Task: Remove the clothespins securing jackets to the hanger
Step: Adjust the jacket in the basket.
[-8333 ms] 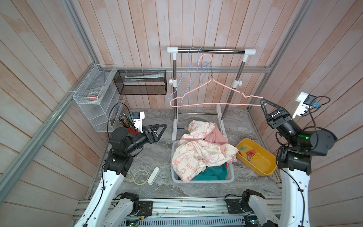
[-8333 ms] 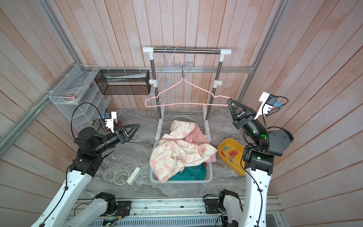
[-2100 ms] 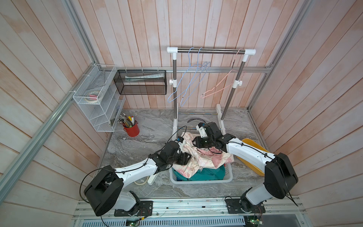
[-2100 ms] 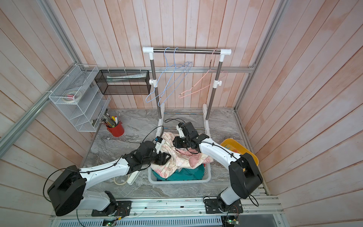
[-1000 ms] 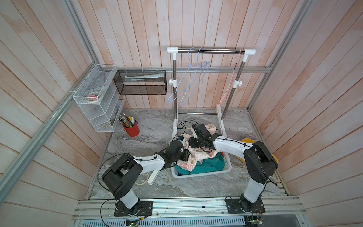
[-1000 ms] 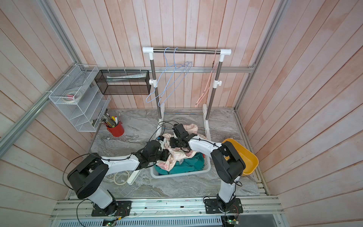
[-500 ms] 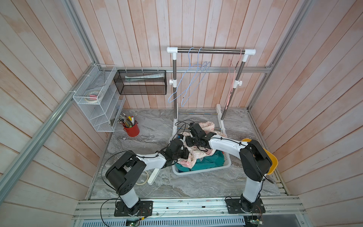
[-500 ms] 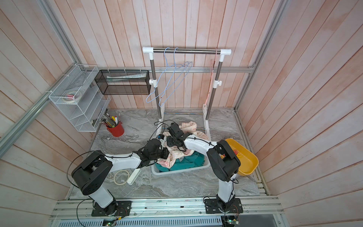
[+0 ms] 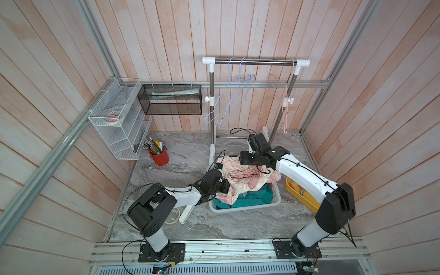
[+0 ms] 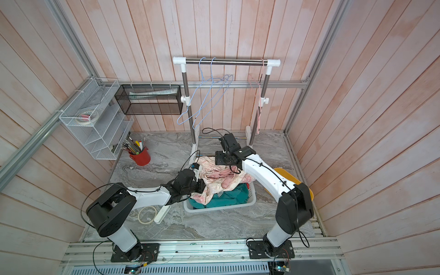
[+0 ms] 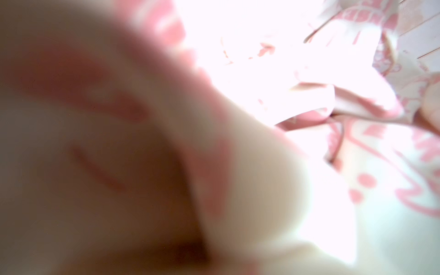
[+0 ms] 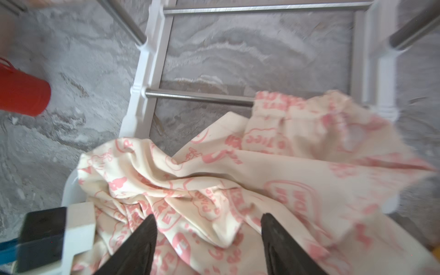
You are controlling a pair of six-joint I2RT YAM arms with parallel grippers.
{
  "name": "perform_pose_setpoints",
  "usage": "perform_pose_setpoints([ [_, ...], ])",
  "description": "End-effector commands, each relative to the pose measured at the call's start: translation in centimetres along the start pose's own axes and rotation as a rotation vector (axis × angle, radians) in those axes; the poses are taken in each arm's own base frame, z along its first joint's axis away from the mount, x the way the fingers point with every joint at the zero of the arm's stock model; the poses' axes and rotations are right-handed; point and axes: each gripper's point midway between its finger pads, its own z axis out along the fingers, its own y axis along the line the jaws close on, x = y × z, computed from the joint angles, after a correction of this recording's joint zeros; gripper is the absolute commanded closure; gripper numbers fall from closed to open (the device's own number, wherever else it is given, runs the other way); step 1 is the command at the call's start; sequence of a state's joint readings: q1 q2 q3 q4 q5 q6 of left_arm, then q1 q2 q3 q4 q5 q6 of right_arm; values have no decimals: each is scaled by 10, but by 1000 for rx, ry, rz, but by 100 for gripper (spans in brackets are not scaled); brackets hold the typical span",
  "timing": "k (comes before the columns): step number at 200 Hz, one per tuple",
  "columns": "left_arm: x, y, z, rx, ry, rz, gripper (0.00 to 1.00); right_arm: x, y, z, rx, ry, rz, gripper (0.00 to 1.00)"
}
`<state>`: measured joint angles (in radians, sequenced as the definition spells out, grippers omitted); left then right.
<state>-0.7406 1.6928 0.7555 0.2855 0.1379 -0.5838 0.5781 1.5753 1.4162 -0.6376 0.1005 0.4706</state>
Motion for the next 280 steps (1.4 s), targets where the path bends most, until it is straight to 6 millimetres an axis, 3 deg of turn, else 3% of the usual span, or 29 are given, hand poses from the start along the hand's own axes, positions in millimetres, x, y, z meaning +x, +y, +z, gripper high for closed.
perform_pose_setpoints([
  [1,117,78,-16,-268,385,-33,100,-2,-28,-39,83,-49,23,29],
  [18,114,77,-16,-267,381,-26,100,4,-47,-51,97,-51,64,32],
  [31,113,76,-17,-264,379,-22,100,19,-57,-48,111,-19,78,36],
  [71,107,71,-20,-255,373,-1,100,75,-71,-7,108,123,99,49],
  [99,105,70,-19,-251,373,10,100,105,-65,25,33,222,109,57],
  [145,107,68,-8,-242,386,18,100,188,-65,81,-50,485,190,53],
  [191,114,69,-2,-253,417,19,100,265,-85,114,6,689,235,50],
  [211,103,63,-10,-257,389,35,91,257,-90,112,41,648,255,49],
  [246,78,37,-40,-201,320,41,51,230,-101,105,71,568,287,48],
  [280,52,11,-77,-138,259,73,32,217,-108,101,80,531,308,48],
])
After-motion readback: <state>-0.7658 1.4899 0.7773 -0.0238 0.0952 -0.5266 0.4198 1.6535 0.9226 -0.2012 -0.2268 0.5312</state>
